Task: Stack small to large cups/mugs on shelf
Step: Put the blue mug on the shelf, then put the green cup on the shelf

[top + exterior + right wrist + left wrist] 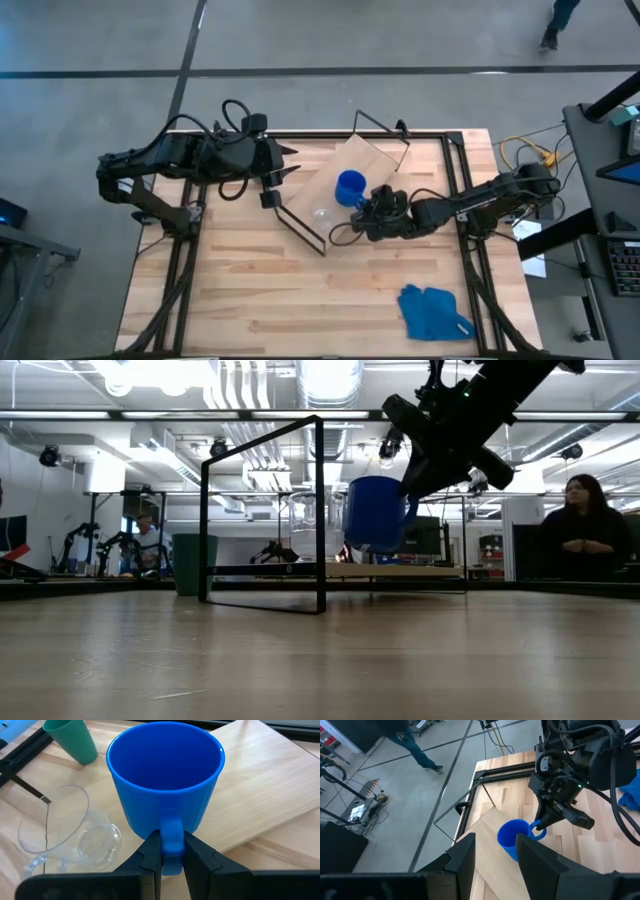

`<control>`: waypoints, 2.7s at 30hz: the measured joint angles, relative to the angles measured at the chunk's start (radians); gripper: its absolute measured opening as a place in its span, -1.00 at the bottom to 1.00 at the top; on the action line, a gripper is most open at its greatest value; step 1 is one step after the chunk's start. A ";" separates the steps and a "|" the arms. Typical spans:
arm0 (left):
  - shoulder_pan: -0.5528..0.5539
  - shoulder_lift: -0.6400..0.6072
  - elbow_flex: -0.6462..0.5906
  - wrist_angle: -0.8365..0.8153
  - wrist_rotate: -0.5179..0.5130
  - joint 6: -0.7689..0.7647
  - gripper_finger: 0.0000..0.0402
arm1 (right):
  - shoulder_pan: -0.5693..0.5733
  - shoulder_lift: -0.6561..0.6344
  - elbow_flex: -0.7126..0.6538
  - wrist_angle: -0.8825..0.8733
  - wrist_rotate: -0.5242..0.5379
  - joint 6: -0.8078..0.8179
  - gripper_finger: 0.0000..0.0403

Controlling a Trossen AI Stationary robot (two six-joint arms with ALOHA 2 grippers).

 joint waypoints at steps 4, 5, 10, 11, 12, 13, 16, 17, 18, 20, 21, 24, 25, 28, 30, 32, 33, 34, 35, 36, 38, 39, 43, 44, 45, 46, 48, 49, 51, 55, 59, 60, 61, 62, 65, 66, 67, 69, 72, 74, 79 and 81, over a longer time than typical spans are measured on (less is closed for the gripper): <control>0.000 0.000 0.000 0.000 0.000 0.000 -0.36 | 0.000 0.000 -0.005 -0.001 0.000 0.000 -0.75; 0.000 0.000 0.000 0.000 0.000 0.000 -0.36 | 0.000 0.000 -0.007 -0.001 0.000 0.000 -0.75; -0.001 0.000 0.000 0.000 0.000 -0.001 -0.36 | -0.002 0.000 -0.019 0.000 0.000 0.000 -0.75; -0.001 0.000 0.000 0.000 0.000 -0.001 -0.36 | -0.002 0.001 -0.021 -0.002 0.000 -0.001 -0.75; -0.001 0.000 0.000 0.000 0.000 -0.001 -0.36 | -0.002 0.001 -0.022 -0.002 0.000 -0.001 -0.75; -0.001 0.000 0.000 0.000 0.000 -0.001 -0.36 | -0.002 0.001 -0.023 -0.001 0.000 -0.001 -0.75; -0.001 0.000 0.000 0.000 0.000 -0.001 -0.36 | -0.002 0.001 -0.028 0.000 -0.001 -0.016 -0.75; -0.001 0.000 0.000 0.000 0.000 -0.001 -0.36 | -0.002 0.001 -0.030 -0.001 -0.005 -0.029 -0.75; -0.001 0.000 0.000 0.000 0.000 -0.001 -0.36 | -0.002 0.001 -0.031 -0.001 -0.008 -0.038 -0.75; -0.001 0.000 0.000 0.000 0.000 -0.001 -0.36 | -0.002 0.001 -0.031 0.000 -0.009 -0.051 -0.75; -0.001 0.000 0.000 0.000 0.000 -0.001 -0.36 | -0.002 0.001 -0.031 0.000 -0.010 -0.054 -0.75; 0.000 0.000 0.000 0.000 0.000 -0.001 -0.36 | -0.002 0.001 -0.032 0.001 -0.010 -0.062 -0.75; 0.000 0.000 0.000 0.000 0.000 -0.001 -0.36 | -0.002 0.001 -0.034 0.001 -0.010 -0.061 -0.75; 0.000 0.000 0.000 0.002 0.000 -0.001 -0.36 | -0.002 0.001 -0.035 0.000 -0.011 -0.063 -0.75; 0.000 0.000 -0.001 0.010 0.000 -0.001 -0.36 | -0.002 0.001 -0.035 0.000 -0.011 -0.064 -0.75; 0.000 0.000 -0.004 0.025 0.001 -0.001 -0.36 | -0.003 0.001 -0.035 0.000 -0.011 -0.065 -0.75; 0.000 0.000 -0.004 0.034 0.001 -0.001 -0.36 | -0.004 0.001 -0.036 0.001 -0.011 -0.065 -0.75; 0.000 0.001 -0.004 0.042 0.001 -0.001 -0.36 | -0.007 0.001 -0.038 0.002 -0.011 -0.065 -0.75; 0.000 0.001 -0.004 0.047 0.001 -0.001 -0.36 | -0.009 0.002 -0.041 0.003 -0.011 -0.064 -0.75; 0.000 0.001 -0.004 0.056 0.001 -0.001 -0.36 | -0.009 0.007 -0.043 0.003 -0.011 -0.064 -0.75; 0.000 0.001 -0.004 0.057 0.001 -0.001 -0.36 | -0.011 0.020 -0.045 0.012 -0.009 -0.065 -0.75; 0.000 0.001 -0.004 0.057 0.001 -0.001 -0.36 | -0.011 0.028 -0.046 0.026 -0.008 -0.065 -0.75; 0.000 0.001 -0.004 0.059 0.001 -0.001 -0.36 | -0.011 0.069 -0.043 0.097 -0.011 -0.105 -0.75; 0.000 0.001 -0.004 0.059 0.001 -0.001 -0.36 | -0.011 0.077 -0.038 0.096 -0.012 -0.114 -0.75; 0.000 0.001 -0.004 0.059 0.001 -0.001 -0.36 | -0.011 0.081 -0.031 0.097 -0.014 -0.116 -0.75; 0.000 0.001 -0.004 0.059 0.001 -0.001 -0.36 | -0.011 0.083 -0.025 0.099 -0.019 -0.118 -0.75; 0.000 0.001 -0.004 0.059 0.001 -0.001 -0.36 | -0.014 0.085 -0.022 0.097 -0.021 -0.134 -0.75; 0.000 0.001 -0.004 0.059 0.001 -0.001 -0.36 | -0.014 0.085 -0.021 0.097 -0.022 -0.140 -0.75; 0.000 0.001 -0.004 0.059 0.001 -0.001 -0.36 | -0.014 0.085 -0.021 0.095 -0.023 -0.139 -0.75; 0.000 0.001 -0.007 0.059 0.001 -0.001 -0.36 | -0.014 0.085 -0.021 0.095 -0.038 -0.140 -0.71; 0.000 0.001 -0.008 0.059 0.001 -0.001 -0.36 | -0.017 0.085 -0.021 0.092 -0.053 -0.137 -0.61; 0.000 0.001 -0.008 0.059 0.001 -0.001 -0.36 | -0.019 0.085 -0.021 0.092 -0.053 -0.137 -0.59; 0.000 0.001 -0.008 0.059 0.001 -0.001 -0.36 | -0.020 0.085 -0.021 0.093 -0.053 -0.136 -0.57; 0.000 0.001 -0.008 0.059 0.001 -0.001 -0.36 | -0.022 0.085 -0.021 0.092 -0.053 -0.136 -0.55; 0.000 0.001 -0.009 0.059 0.001 -0.001 -0.36 | -0.022 0.085 -0.021 0.095 -0.053 -0.136 -0.52; 0.000 0.001 -0.009 0.059 0.001 -0.001 -0.36 | -0.022 0.084 -0.021 0.095 -0.053 -0.136 -0.51; 0.000 0.001 -0.009 0.059 0.001 -0.001 -0.36 | -0.022 0.085 -0.021 0.096 -0.053 -0.134 -0.50; 0.000 0.001 -0.009 0.059 0.001 0.000 -0.36 | -0.022 0.083 -0.021 0.097 -0.053 -0.132 -0.49; 0.000 0.001 -0.009 0.059 0.001 0.000 -0.36 | -0.022 0.072 -0.021 0.097 -0.068 -0.132 -0.48; 0.000 0.001 -0.009 0.059 0.001 0.000 -0.36 | -0.022 0.058 -0.021 0.096 -0.071 -0.132 -0.48; 0.000 0.001 -0.009 0.059 0.001 0.000 -0.36 | -0.022 -0.011 -0.020 0.096 -0.072 -0.140 -0.48; 0.000 0.001 -0.009 0.059 0.001 0.000 -0.36 | -0.022 -0.050 -0.020 0.097 -0.072 -0.155 -0.49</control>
